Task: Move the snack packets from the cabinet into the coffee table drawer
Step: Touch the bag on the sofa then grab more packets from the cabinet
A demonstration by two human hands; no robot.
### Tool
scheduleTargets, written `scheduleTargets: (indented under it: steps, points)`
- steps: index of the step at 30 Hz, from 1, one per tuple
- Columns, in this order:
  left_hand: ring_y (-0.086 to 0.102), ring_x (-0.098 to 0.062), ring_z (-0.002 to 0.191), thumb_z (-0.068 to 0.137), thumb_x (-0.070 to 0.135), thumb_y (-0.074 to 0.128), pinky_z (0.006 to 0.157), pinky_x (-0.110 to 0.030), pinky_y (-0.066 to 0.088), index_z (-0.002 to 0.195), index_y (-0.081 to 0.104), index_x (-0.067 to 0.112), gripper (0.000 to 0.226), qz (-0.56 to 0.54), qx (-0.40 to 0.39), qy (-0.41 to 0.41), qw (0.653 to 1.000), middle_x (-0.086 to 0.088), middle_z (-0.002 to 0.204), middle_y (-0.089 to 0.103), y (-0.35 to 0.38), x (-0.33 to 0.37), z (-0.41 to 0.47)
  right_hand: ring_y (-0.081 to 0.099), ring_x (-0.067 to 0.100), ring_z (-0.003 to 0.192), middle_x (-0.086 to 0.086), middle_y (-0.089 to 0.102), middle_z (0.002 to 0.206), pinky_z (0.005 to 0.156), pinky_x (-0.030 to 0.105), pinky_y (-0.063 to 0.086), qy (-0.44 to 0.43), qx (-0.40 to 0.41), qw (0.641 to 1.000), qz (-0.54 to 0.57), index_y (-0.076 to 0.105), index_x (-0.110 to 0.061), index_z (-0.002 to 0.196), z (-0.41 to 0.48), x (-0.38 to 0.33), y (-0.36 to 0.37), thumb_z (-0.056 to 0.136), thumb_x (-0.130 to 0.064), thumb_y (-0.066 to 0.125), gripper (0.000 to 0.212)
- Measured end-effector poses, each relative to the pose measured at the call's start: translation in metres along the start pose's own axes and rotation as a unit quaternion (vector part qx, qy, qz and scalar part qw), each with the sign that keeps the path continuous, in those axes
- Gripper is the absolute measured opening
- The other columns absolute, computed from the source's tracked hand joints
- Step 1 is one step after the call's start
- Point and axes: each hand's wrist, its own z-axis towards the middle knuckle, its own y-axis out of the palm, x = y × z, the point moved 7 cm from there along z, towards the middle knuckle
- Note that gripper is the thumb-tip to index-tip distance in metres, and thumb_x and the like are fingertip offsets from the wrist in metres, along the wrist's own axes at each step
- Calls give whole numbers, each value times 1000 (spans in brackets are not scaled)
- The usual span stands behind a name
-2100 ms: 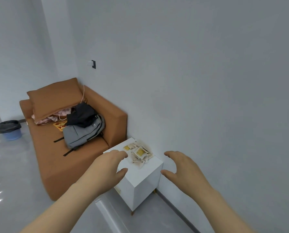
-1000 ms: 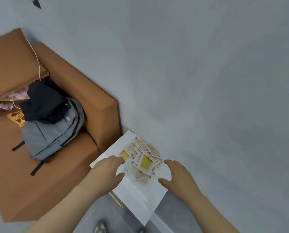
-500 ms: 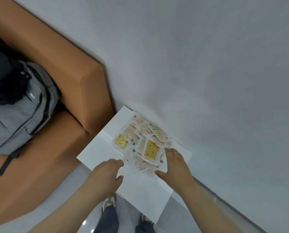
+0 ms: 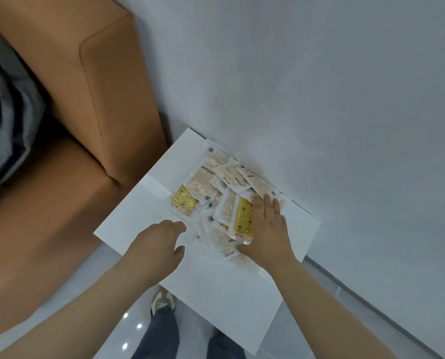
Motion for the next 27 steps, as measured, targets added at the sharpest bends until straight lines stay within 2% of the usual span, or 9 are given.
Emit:
scheduleTargets:
  steps: [3,7,9,13,18,23,27]
  points:
    - [54,-13,114,96,33,48,95,-26,46,138,41,24,44,-4,4,0,1000,4,131,53,2,-1,5,-6,29,147,9,-1,159,119,49,14,-6,7,1000,14,-8,-17,151,5,3,1,73,-48,73,116]
    - [54,-12,114,96,33,48,96,-26,47,139,40,25,44,-9,7,3,1000,5,132,52,1,2,9,5,27,147,8,14,157,119,46,16,-23,37,998,43,2,-15,151,11,7,-11,79,-40,66,100]
    - [55,-12,114,96,33,48,95,-25,47,138,40,25,44,-5,11,5,1000,5,132,53,0,3,12,11,28,146,8,20,155,118,45,19,-22,46,997,50,8,-14,151,16,9,-16,81,-35,64,92]
    - [54,-13,115,96,34,48,96,-26,46,138,41,25,44,2,18,10,1000,5,133,52,-1,6,16,28,26,139,7,32,149,114,41,29,-24,64,997,43,17,-12,149,28,12,-24,79,-38,66,89]
    - [55,-14,114,95,33,49,95,-27,47,137,43,24,44,-1,23,16,1000,3,131,54,0,11,20,38,22,131,4,39,144,106,35,39,-33,61,996,58,27,-13,147,38,16,-28,81,-36,66,80]
    - [57,-13,111,95,35,49,91,-25,49,135,44,25,42,-1,31,24,999,4,130,55,-2,16,26,38,25,128,6,35,143,101,36,43,-39,41,998,16,23,-12,146,48,15,-19,75,-28,72,88]
    - [57,-14,111,95,34,50,91,-25,49,134,46,24,41,-1,36,31,999,4,130,55,-2,18,30,49,29,118,9,44,135,95,40,47,-25,57,998,-34,29,-9,143,58,14,-16,74,-29,76,86]
